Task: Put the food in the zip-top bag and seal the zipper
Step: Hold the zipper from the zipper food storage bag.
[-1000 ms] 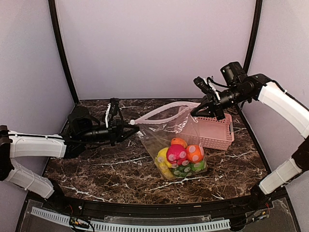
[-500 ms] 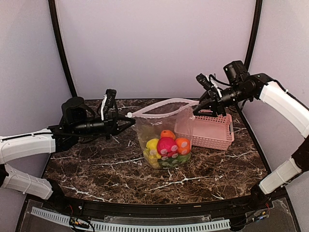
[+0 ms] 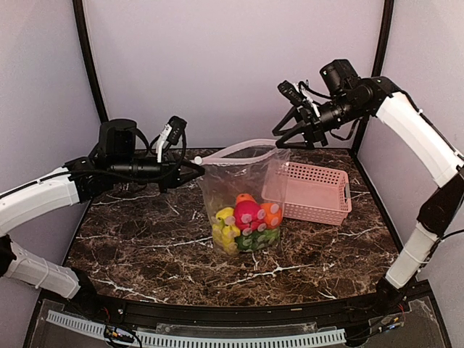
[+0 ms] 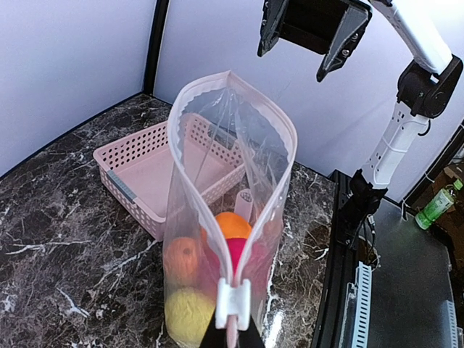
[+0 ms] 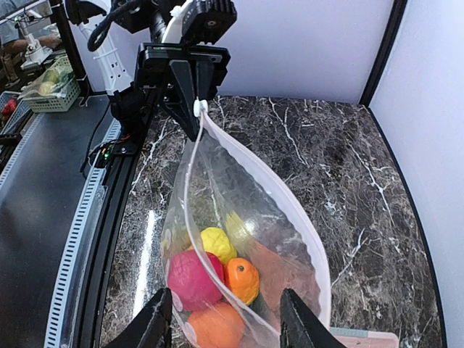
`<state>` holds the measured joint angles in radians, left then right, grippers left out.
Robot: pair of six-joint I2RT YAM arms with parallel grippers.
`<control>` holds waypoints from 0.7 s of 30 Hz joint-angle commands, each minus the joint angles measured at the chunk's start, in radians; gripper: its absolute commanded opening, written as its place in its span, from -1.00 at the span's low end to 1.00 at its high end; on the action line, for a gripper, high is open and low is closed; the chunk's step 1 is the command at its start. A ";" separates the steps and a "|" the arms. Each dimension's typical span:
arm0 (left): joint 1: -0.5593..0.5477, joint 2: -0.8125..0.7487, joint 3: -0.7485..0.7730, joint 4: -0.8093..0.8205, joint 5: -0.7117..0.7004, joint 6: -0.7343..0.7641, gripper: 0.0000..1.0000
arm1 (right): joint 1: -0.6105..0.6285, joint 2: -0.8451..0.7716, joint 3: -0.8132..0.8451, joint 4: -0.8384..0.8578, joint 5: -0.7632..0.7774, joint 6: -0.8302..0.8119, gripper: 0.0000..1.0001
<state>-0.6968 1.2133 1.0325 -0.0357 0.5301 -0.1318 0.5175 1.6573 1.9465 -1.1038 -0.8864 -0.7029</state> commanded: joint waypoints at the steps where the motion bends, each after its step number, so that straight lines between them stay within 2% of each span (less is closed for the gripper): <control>1: -0.006 0.016 0.096 -0.190 -0.038 0.088 -0.99 | 0.079 0.085 0.111 -0.039 0.039 -0.001 -0.03; 13: -0.050 0.073 0.309 -0.397 -0.091 0.237 -0.99 | 0.237 0.233 0.343 0.088 0.021 0.097 0.13; 21: -0.105 0.095 0.361 -0.432 -0.154 0.300 -0.99 | 0.316 0.272 0.340 0.125 0.010 0.151 0.18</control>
<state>-0.7818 1.3025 1.3540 -0.4332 0.4110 0.1158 0.7990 1.9030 2.2852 -1.0180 -0.8677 -0.5957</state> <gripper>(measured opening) 0.010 0.589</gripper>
